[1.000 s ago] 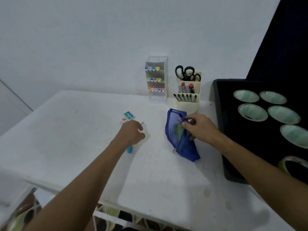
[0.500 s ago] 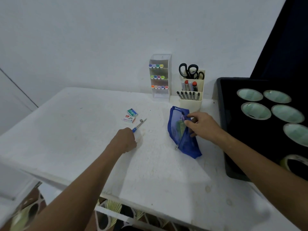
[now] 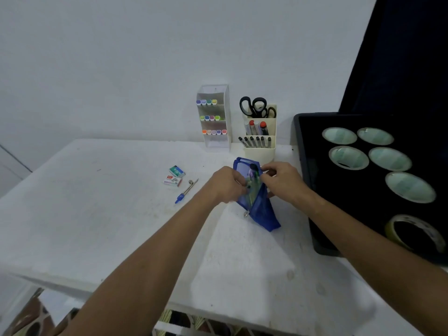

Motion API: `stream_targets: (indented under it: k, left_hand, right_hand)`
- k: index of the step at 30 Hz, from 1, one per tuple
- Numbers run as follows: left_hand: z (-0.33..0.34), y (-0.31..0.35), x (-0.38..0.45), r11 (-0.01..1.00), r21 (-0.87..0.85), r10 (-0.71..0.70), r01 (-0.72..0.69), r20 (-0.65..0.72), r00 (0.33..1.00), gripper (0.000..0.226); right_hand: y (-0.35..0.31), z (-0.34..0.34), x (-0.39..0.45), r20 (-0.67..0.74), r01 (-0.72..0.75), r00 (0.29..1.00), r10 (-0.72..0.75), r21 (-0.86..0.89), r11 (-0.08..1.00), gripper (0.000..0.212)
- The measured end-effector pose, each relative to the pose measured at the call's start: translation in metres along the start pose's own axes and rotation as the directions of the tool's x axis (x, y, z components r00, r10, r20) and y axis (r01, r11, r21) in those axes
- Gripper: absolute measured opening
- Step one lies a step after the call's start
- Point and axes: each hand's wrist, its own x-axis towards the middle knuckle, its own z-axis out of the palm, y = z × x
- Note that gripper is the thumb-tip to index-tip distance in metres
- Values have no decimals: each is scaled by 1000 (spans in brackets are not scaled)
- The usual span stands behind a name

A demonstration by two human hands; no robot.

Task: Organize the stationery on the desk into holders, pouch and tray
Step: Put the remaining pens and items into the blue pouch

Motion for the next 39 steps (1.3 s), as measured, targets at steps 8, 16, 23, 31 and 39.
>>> stream_targets:
  k: [8,16,23,31,39]
  left_hand:
    - [-1,0,-5,999,-35,32,-26,163,986,25]
    - [-29,-51,14,985,-66,-168,161,-118,979,25]
    - [-34,-96,19,970,128,-138,209,-418,898,29]
    - [-27,-121,18,874,330,-216,357,-393,894,23]
    - [-27,-97,19,959,49,-263,281,-229,937,16]
  right_hand:
    - [1,-1,0,5,15,1000,-14,-17,1000,32]
    - [0,-1,0,42,24,999,-22,-38,999,33]
    - [-1,2,1,85,25,996,-19,-73,997,34]
    - [1,3,2,79,17,997,-12,-57,998,35]
    - [3,2,5,15,1,1000,0,-32,999,32]
